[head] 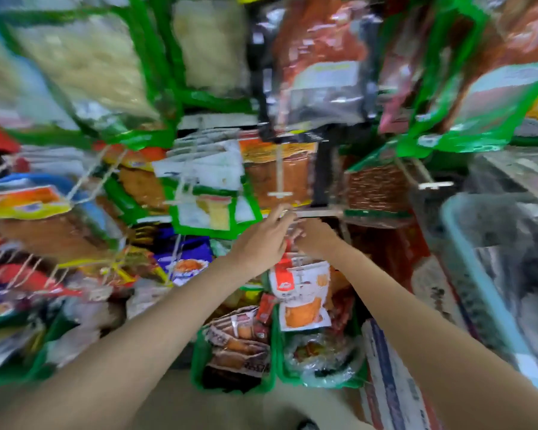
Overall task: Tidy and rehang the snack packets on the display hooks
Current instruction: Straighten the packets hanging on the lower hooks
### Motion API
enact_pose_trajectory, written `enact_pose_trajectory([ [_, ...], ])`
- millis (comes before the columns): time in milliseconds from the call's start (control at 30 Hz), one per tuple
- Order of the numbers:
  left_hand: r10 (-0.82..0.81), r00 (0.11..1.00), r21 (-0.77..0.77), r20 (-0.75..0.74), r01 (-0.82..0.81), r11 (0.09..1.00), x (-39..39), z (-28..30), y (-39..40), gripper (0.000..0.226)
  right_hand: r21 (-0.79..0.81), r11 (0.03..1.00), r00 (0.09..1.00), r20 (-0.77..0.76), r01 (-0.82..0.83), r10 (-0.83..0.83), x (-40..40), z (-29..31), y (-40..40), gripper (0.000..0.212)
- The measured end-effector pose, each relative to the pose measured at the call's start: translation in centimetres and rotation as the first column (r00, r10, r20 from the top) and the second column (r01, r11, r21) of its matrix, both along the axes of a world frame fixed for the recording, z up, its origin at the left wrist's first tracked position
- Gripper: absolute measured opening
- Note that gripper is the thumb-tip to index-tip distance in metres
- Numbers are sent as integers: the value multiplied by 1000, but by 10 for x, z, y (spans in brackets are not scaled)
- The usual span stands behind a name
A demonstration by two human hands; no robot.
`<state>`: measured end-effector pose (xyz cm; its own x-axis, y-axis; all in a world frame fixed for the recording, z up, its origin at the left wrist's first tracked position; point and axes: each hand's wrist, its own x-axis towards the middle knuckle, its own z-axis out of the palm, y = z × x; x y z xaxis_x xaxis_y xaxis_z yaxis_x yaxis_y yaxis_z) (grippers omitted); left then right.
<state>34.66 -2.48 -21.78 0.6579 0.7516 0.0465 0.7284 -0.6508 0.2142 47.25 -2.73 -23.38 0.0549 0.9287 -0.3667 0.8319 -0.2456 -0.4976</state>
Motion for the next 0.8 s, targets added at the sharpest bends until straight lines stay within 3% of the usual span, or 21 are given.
enact_pose_trajectory([
  [100,55,997,5,-55,-55,998,-79,1,-4,38,-146,977,977,-169,-156,130,-75,5,-2,26],
  [200,169,985,-27,-29,-170,985,-178,3,-7,40,-135,934,937,-159,-332,310,-158,12,5,15],
  [333,442,897,35,14,-442,896,-318,20,-22,36,5,886,866,-207,-463,454,-291,38,13,25],
  [433,543,834,32,101,-548,836,-428,26,-29,43,111,828,795,-233,-550,560,-402,54,17,22],
  [567,706,682,-45,190,-712,701,-551,43,-42,54,246,785,745,-250,-569,618,-529,75,19,21],
  [667,778,594,-7,206,-794,608,-622,51,-50,56,281,750,723,-216,-598,657,-604,87,27,28],
  [800,834,506,-38,222,-850,526,-697,47,-50,50,267,793,755,-250,-548,606,-679,89,56,33],
])
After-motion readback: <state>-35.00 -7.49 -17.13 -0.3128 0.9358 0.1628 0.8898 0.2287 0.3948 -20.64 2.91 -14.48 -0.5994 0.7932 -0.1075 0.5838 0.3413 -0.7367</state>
